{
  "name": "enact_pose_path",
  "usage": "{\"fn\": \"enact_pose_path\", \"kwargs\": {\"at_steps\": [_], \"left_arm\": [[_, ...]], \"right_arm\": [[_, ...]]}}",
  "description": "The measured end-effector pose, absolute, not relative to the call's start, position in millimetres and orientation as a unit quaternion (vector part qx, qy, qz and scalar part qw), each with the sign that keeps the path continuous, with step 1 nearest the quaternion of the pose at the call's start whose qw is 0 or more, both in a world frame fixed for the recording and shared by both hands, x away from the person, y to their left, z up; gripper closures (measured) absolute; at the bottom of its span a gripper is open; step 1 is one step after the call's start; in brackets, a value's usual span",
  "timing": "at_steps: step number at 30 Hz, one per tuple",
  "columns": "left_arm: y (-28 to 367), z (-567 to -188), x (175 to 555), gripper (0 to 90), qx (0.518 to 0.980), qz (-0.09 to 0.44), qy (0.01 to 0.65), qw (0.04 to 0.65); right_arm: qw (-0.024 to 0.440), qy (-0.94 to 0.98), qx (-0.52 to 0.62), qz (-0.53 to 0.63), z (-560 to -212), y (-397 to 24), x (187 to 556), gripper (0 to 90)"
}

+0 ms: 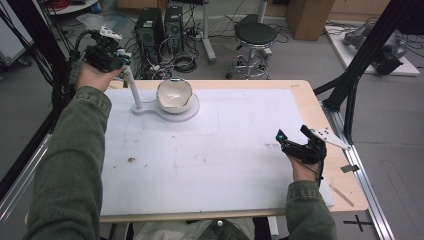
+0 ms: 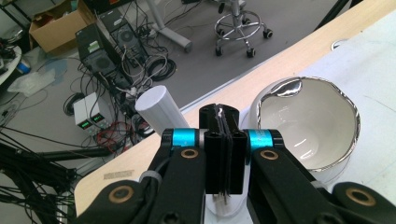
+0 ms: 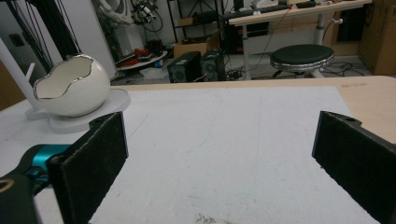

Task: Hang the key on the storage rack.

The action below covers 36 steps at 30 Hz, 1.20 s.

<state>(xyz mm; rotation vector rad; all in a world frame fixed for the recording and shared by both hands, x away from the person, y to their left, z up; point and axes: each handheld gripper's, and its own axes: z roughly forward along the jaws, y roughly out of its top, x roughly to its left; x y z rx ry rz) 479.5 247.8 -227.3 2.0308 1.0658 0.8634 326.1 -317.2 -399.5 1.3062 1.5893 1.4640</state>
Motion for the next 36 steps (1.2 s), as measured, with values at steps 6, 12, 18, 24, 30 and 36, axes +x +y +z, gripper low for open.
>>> {"fn": "enact_pose_path", "kwargs": {"at_steps": [6,12,18,24,30,36], "left_arm": [[248,-230,479,88.9,0.775,0.343,0.405,0.343],[249,-231,481,81.7,0.766,0.314,0.423,0.370],[253,-229,478,51.6,0.771,0.281,0.427,0.380],[250,-230,476,25.3,0.773,0.252,0.434,0.388],[245,-231,470,8.5,0.770,0.249,0.430,0.401],[246,-239,465,1.6,0.767,0.254,0.439,0.394]], "right_arm": [[0.305,0.598,0.494,0.552,-400,-319,327,2.4],[0.304,0.600,0.492,0.553,-400,-318,327,2.4],[0.302,0.600,0.493,0.553,-400,-318,327,2.4],[0.302,0.600,0.492,0.554,-400,-318,327,2.4],[0.299,0.599,0.495,0.554,-400,-317,326,2.4],[0.301,0.598,0.494,0.554,-400,-318,326,2.4]]}}
